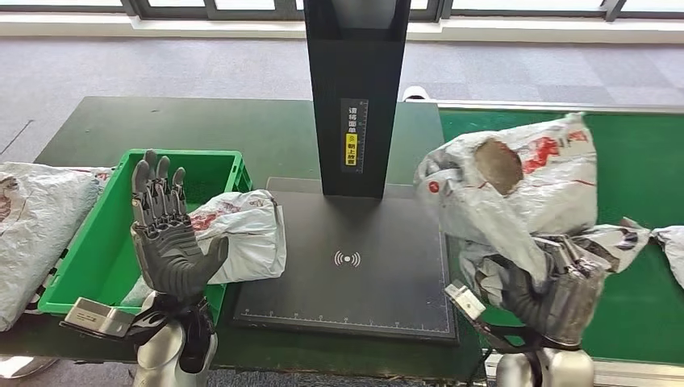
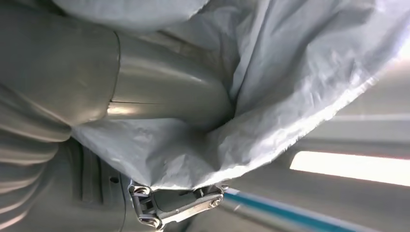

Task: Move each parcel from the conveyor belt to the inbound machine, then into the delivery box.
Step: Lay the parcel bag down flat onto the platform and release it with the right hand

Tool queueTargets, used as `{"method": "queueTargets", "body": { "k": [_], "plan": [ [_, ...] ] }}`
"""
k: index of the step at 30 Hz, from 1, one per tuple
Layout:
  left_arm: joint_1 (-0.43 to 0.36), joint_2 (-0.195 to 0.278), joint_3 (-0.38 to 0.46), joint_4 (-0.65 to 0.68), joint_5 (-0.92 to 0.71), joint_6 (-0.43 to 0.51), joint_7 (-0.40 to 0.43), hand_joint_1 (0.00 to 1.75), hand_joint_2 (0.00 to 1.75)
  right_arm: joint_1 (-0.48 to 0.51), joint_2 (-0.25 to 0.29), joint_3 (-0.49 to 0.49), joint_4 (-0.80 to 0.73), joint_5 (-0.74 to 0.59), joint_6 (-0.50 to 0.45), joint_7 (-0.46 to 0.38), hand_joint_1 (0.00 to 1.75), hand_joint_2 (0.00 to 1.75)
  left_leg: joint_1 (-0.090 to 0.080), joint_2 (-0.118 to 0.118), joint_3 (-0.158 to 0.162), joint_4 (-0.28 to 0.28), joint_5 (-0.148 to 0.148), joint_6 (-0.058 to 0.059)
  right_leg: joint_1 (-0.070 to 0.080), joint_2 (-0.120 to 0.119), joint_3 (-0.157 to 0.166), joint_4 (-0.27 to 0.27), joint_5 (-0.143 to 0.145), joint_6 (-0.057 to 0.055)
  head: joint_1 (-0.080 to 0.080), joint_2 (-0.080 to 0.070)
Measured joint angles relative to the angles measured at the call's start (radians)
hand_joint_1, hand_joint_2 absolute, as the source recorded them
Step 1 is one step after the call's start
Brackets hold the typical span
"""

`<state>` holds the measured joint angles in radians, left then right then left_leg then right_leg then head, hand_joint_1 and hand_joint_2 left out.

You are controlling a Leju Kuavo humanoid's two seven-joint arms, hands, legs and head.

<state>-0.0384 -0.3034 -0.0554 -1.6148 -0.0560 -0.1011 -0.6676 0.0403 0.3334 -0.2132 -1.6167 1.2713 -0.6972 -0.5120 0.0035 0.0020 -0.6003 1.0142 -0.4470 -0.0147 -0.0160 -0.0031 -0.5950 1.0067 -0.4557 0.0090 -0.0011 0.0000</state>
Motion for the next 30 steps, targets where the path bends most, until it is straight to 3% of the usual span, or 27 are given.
{"method": "queueTargets", "body": {
  "k": [2,6,12,20,24,25,28,30],
  "plan": [
    [-0.01,0.0,-0.006,0.005,0.0,0.0,0.0,0.0,1.75,-0.01,-0.002,0.07,0.053,0.04,0.0,0.039,1.75,1.75,0.0,0.0,0.0,0.0,0.0,0.0,0.0,0.0,0.0,0.0,0.0,0.0,0.0,0.0],
    [-0.026,0.0,-0.011,0.013,-0.001,0.002,0.0,0.0,1.75,-0.022,-0.002,0.15,0.144,0.089,0.001,0.032,1.75,1.75,0.0,0.0,0.0,0.0,0.0,0.0,0.0,0.0,0.0,0.0,0.0,0.0,0.0,0.0],
    [-0.057,0.036,-0.077,0.027,0.094,0.117,0.0,0.0,1.75,-0.052,-0.005,0.219,0.305,0.123,0.0,0.091,1.75,1.75,0.0,-0.001,0.0,0.0,0.0,0.0,0.0,0.0,0.0,0.0,0.0,0.0,0.0,0.0],
    [-0.063,0.051,-0.108,0.035,0.092,0.11,0.0,0.0,1.75,-0.07,-0.006,0.259,0.407,0.137,0.0,0.111,1.75,1.75,0.0,-0.001,0.0,0.0,0.0,0.0,0.0,0.0,0.0,0.0,0.0,0.0,0.0,0.0],
    [-0.064,0.05,-0.106,0.035,0.056,0.046,0.0,0.0,1.75,-0.076,-0.006,0.263,0.446,0.135,0.0,0.098,1.74,1.75,0.0,-0.001,0.0,0.0,0.0,0.0,0.0,-0.001,0.0,0.0,0.0,0.0,0.0,0.0],
    [-0.064,0.049,-0.105,0.035,0.049,0.033,0.0,0.0,1.75,-0.077,-0.006,0.263,0.457,0.134,0.0,0.092,1.38,1.75,0.0,-0.001,0.0,0.0,0.0,0.0,0.0,-0.001,0.0,0.0,0.0,0.0,0.0,0.0],
    [-0.064,0.042,-0.097,0.035,0.033,0.009,0.0,0.0,1.75,-0.088,-0.006,0.263,0.504,0.144,0.001,0.094,0.08,1.75,0.0,-0.001,0.0,0.0,0.0,0.0,0.0,0.0,0.0,0.0,0.0,0.0,0.0,0.0],
    [-0.064,0.035,-0.09,0.035,0.021,-0.004,0.0,0.0,1.75,-0.109,-0.006,0.263,0.569,0.179,0.009,0.152,0.0,1.75,0.0,-0.001,0.0,0.0,0.0,0.0,0.0,0.0,0.0,0.0,0.0,0.0,0.0,0.0]
  ]
}}
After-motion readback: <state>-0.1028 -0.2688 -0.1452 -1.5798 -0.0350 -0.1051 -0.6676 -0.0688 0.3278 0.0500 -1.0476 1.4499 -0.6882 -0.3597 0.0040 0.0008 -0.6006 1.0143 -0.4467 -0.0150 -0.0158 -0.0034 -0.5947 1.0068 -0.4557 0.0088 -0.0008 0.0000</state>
